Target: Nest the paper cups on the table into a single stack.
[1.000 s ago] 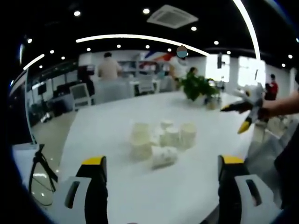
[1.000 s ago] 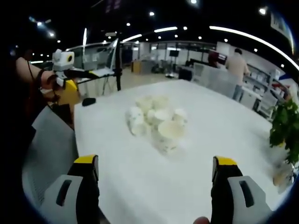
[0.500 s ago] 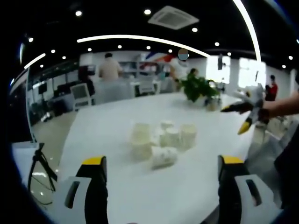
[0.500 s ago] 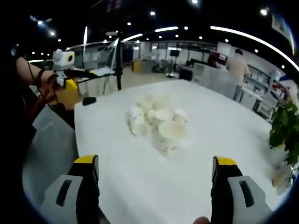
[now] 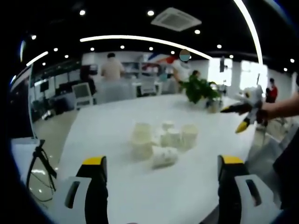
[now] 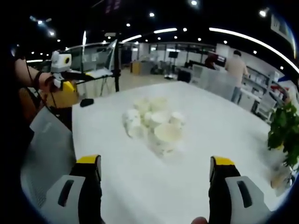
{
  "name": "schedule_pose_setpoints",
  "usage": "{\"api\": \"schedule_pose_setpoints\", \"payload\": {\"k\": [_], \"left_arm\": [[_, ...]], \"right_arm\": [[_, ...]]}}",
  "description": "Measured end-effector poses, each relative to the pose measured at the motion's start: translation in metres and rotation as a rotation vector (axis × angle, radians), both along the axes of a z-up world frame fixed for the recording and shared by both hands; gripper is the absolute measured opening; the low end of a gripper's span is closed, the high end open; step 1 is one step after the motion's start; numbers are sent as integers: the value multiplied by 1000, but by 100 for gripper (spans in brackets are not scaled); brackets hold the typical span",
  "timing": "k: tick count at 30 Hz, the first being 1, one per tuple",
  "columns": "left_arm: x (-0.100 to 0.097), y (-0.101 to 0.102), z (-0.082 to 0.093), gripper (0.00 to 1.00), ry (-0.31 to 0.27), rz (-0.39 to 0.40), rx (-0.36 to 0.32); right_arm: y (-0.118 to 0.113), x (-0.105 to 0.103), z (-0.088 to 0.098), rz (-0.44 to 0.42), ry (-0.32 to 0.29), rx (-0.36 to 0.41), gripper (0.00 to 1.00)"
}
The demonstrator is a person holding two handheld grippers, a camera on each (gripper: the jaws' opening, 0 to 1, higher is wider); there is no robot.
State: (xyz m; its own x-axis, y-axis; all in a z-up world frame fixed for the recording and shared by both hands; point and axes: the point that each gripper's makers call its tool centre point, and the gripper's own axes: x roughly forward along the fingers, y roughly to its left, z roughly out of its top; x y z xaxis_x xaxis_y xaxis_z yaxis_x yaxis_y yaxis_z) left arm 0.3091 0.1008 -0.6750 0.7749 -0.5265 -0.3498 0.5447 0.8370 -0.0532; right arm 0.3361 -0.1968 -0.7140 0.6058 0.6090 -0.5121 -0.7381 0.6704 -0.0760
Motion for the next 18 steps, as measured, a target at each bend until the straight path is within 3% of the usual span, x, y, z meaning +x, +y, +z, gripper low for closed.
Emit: {"api": "schedule_pose_setpoints", "payload": {"k": [13,18], "left_arm": [[-3,-3,-6,97,17,0,4],[-6,-4,-7,97,26,-14,24]], "right_arm": [[12,25,-11,30,-8,27,86],[14,41,-18,-1,11,69,85]]}}
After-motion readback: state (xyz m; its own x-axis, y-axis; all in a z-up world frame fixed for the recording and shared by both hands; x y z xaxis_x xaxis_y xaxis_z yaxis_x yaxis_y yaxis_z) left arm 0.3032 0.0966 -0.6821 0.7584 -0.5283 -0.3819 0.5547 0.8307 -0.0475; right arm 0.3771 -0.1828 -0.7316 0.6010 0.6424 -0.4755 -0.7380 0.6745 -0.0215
